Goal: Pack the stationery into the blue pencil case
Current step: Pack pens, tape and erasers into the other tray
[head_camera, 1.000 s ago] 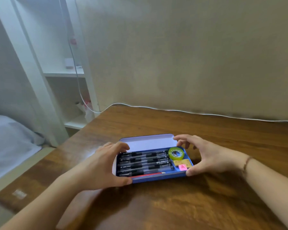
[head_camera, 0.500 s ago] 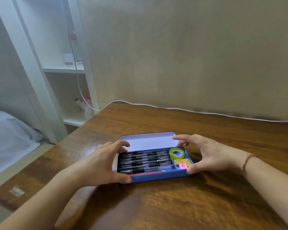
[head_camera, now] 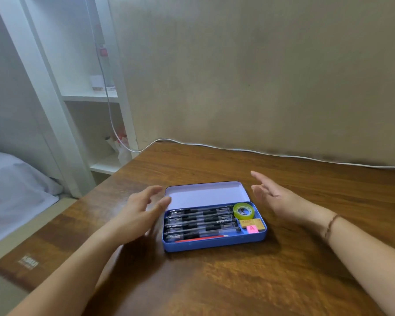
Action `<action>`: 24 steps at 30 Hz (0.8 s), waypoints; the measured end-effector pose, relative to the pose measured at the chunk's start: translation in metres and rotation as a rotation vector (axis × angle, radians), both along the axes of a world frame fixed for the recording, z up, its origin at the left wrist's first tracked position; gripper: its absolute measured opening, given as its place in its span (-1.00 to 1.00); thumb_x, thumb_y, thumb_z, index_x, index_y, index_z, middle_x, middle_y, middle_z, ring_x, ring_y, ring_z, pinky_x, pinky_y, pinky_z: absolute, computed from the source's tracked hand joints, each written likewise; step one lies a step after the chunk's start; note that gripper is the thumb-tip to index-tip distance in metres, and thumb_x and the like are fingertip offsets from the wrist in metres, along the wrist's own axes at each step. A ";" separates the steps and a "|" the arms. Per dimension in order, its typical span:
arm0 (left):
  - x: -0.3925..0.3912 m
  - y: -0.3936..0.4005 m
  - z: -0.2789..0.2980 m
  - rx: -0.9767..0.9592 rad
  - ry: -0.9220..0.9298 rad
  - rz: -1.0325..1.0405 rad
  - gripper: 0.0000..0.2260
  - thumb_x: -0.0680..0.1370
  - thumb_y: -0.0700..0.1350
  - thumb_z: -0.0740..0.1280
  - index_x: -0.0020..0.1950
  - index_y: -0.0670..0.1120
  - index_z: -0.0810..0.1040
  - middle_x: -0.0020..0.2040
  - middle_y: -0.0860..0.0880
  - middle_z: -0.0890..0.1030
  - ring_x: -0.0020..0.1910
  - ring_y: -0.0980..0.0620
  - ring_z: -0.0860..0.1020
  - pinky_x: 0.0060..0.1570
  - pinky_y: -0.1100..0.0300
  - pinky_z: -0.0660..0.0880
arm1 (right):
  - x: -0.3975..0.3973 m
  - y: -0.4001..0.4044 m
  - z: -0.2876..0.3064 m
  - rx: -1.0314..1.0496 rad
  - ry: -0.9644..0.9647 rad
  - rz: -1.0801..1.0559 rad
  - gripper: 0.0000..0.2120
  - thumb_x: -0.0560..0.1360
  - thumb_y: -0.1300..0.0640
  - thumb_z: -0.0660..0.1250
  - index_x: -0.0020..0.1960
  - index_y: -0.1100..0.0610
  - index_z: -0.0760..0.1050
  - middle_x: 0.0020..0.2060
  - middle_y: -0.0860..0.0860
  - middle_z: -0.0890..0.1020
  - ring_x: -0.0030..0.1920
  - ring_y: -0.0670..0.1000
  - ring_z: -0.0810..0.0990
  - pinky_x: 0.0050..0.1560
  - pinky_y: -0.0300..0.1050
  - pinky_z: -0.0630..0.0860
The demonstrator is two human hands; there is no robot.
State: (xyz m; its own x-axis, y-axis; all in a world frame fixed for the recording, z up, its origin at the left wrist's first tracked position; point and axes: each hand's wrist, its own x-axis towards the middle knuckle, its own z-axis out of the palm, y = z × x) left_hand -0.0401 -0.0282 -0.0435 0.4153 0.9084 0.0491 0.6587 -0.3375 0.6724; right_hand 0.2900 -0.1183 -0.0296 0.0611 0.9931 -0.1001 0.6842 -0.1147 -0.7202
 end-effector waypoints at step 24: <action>0.002 -0.056 -0.032 0.294 -0.214 -0.074 -0.79 0.38 -0.10 0.60 -0.13 0.11 0.62 0.05 0.13 0.53 -0.01 0.20 0.56 -0.11 0.46 0.41 | -0.027 -0.063 -0.045 0.613 -0.230 -0.001 -0.85 0.40 0.23 0.52 -0.09 0.03 0.68 0.00 -0.15 0.62 0.07 -0.21 0.58 0.11 -0.41 0.43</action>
State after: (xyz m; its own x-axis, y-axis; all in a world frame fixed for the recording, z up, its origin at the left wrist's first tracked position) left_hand -0.0381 -0.0843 -0.0752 0.4314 0.8106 0.3961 0.4807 -0.5780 0.6594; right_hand 0.2634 -0.1811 -0.0751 0.0146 0.8657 0.5003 0.8288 0.2695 -0.4904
